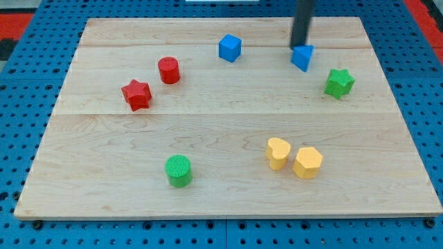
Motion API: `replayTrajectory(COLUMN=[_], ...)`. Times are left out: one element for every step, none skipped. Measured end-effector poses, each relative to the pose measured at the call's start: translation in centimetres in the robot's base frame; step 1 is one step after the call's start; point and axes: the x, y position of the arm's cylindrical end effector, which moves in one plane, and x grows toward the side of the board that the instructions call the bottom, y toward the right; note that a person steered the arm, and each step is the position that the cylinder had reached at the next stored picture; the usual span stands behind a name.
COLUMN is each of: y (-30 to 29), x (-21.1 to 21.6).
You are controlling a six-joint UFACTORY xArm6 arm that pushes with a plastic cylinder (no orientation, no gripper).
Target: Move the blue cube to the right side of the red circle
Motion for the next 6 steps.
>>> replayTrajectory(y=[2.3, -3.3, -13.2, -17.9, -9.6, -12.3], x=[2.0, -2.2, -7.3, -4.3, -1.8, -0.6])
